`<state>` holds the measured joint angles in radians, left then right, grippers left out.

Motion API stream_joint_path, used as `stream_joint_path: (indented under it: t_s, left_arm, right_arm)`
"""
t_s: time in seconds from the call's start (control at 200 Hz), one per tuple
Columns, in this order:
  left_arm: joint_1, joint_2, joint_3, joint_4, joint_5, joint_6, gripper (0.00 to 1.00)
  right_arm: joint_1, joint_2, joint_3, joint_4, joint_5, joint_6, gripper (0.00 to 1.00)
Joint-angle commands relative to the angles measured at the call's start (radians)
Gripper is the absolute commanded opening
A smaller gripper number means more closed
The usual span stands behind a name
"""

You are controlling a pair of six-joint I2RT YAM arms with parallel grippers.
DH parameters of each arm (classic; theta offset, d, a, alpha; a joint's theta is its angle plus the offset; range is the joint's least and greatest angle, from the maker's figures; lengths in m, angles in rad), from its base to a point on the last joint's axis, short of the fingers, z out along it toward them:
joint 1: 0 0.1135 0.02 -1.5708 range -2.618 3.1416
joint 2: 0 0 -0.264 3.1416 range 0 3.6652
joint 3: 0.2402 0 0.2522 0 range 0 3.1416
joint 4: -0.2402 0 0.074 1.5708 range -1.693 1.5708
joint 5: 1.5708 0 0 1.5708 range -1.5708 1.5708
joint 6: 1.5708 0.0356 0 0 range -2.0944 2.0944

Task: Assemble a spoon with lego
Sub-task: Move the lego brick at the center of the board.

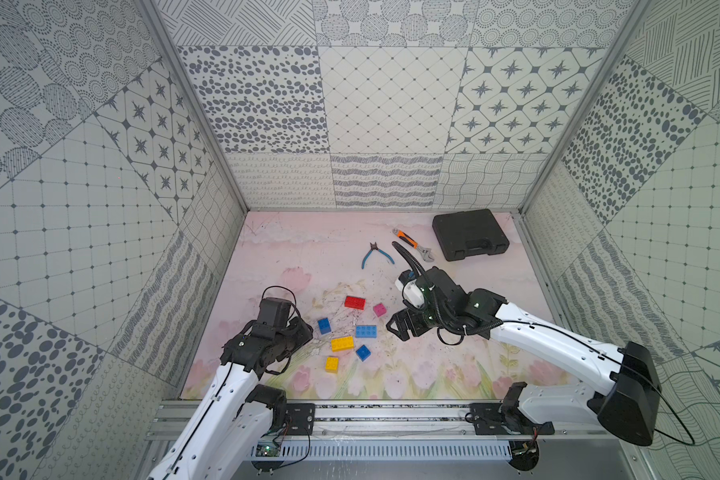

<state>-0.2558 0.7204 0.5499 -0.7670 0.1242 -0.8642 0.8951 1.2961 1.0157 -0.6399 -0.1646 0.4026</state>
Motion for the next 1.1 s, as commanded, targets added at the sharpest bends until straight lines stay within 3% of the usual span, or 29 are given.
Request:
stream_joint_path:
  t_s: [0.0,0.08,0.295,0.405,0.53,0.82,1.095]
  left_arm:
    - [-0.036,0.065,-0.014,-0.058,0.009,-0.059,0.24]
    - [-0.061,0.097,-0.024,-0.032,0.005,-0.058,0.14]
    - [-0.166,0.196,-0.059,0.059,0.012,-0.076,0.10]
    - [-0.228,0.184,-0.086,0.047,-0.010,-0.110,0.10]
    - [-0.261,0.172,-0.125,0.082,0.019,-0.145,0.02]
    - [-0.372,0.239,-0.134,0.162,-0.018,-0.200,0.01]
    - [-0.465,0.421,-0.058,0.252,-0.069,-0.187,0.00]
  right_arm:
    - [0.037,0.032,0.024,-0.004,0.010,0.033,0.95]
    - [0.057,0.041,0.024,-0.002,0.011,0.033,0.95]
    - [0.105,0.074,0.046,0.009,-0.024,0.035,0.96]
    - [0.113,0.087,0.057,-0.009,-0.015,0.035,0.95]
    - [0.113,0.093,0.055,-0.005,-0.008,0.038,0.95]
    - [0.111,0.100,0.066,-0.012,0.012,0.039,0.98]
    - [0.092,0.069,0.039,-0.022,0.035,0.048,0.98]
